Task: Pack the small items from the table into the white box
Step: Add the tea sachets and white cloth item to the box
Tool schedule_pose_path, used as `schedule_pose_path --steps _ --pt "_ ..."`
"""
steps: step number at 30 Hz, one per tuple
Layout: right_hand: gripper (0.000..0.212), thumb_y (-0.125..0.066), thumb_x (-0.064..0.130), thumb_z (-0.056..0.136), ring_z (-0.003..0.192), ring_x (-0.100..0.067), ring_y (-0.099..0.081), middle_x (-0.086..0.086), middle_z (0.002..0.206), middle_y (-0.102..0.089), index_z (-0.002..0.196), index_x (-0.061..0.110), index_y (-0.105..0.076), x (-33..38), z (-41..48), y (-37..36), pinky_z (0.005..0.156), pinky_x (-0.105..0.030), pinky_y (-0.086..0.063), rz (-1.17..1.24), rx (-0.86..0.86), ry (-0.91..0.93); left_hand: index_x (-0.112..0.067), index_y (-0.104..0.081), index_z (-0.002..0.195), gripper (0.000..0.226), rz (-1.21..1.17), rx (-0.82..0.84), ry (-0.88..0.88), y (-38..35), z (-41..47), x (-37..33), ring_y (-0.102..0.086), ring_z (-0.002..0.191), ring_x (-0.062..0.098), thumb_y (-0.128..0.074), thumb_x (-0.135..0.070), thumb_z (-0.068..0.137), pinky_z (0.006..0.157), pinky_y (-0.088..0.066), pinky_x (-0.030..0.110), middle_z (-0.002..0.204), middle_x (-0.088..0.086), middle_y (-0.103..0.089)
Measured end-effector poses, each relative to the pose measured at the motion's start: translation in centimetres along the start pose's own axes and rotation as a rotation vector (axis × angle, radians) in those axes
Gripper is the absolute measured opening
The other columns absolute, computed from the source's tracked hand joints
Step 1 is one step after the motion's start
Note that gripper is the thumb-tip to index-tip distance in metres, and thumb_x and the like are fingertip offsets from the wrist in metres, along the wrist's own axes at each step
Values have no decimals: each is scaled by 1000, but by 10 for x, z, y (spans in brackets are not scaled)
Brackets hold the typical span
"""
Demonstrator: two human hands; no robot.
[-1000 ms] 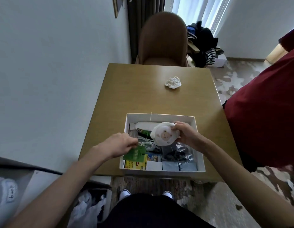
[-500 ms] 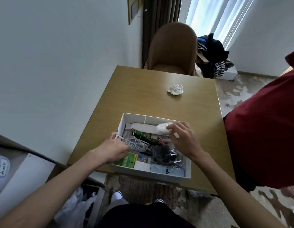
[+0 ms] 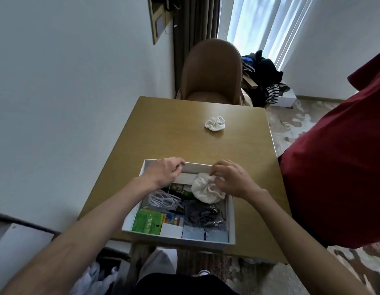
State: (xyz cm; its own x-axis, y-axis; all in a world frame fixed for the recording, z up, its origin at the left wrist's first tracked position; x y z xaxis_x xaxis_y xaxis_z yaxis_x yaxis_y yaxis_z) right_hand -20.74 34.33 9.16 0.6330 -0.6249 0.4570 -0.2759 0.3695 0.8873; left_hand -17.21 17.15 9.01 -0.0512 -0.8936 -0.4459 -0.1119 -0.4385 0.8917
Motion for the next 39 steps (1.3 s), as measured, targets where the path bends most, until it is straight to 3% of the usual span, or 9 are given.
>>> schedule_pose_path --steps 7,16,18,22,27,30,32,34,39 --pt "19 -61 18 86 90 -18 -64 0 98 -69 103 17 -69 -67 63 18 81 -37 -52 173 -169 -286 -20 -59 120 28 -102 12 -7 -3 76 5 -63 97 20 -46 -24 96 73 -46 28 113 4 -67" --pt "43 -55 25 88 115 -30 -49 -10 120 -52 130 17 -52 -169 174 -17 87 -37 -43 -146 72 -587 -18 -61 117 26 -172 181 117 -30 158 82 -61 100 19 -48 -24 95 82 -47 27 114 6 -67" --pt "50 -56 24 87 121 -32 -44 -11 134 -45 136 21 -45 -177 207 -25 91 -41 -44 -228 112 -559 -19 -63 114 25 -179 201 123 -36 173 95 -59 96 16 -49 -24 95 78 -42 23 114 5 -67" --pt "66 -60 30 90 142 -35 -18 -11 159 -6 146 31 -26 -202 254 -53 106 -49 -34 -314 283 -541 -19 -65 111 24 -227 217 154 -49 192 112 -58 90 13 -48 -24 95 79 -46 25 111 3 -68" --pt "42 -55 18 91 134 -37 -32 -15 143 -33 132 15 -45 -213 243 -82 93 -46 -47 -287 285 -496 -21 -66 109 23 -363 211 177 -56 198 120 -62 95 13 -49 -26 96 84 -50 27 106 -1 -69" --pt "10 -54 17 86 105 -28 -55 -5 116 -56 95 19 -53 -188 231 -69 74 -34 -45 -88 148 -427 -22 -65 113 24 -351 296 188 -66 182 114 -60 97 14 -48 -29 97 87 -49 28 109 -1 -67" --pt "6 -55 20 81 79 -15 -58 5 86 -59 81 23 -50 -173 211 -44 60 -25 -43 227 -54 -508 -19 -63 116 25 -338 321 196 -67 168 111 -58 94 12 -49 -28 97 82 -43 22 109 -1 -66" --pt "9 -58 25 79 63 0 -52 15 73 -56 76 30 -51 -154 184 -24 52 -16 -43 549 -215 -551 -20 -63 115 25 -357 340 208 -62 154 107 -59 89 12 -48 -30 98 77 -43 23 105 -4 -65" --pt "13 -66 20 83 66 -8 -53 16 70 -57 80 26 -55 -81 130 6 55 -25 -43 925 -271 -321 -29 -64 93 21 -329 261 221 -29 109 100 -65 70 11 -44 -33 98 66 -53 29 87 -9 -70"
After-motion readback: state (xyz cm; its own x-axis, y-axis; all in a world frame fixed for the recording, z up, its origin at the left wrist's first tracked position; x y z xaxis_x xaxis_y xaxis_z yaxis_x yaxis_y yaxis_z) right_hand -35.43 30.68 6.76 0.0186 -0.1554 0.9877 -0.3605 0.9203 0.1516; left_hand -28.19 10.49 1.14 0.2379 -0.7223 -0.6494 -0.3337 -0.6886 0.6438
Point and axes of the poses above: each hand's wrist, its own z-axis towards the middle knuckle, its own y-axis out of the back of the hand, x = y × z, the point moved 10 cm from there along z, towards the middle knuckle
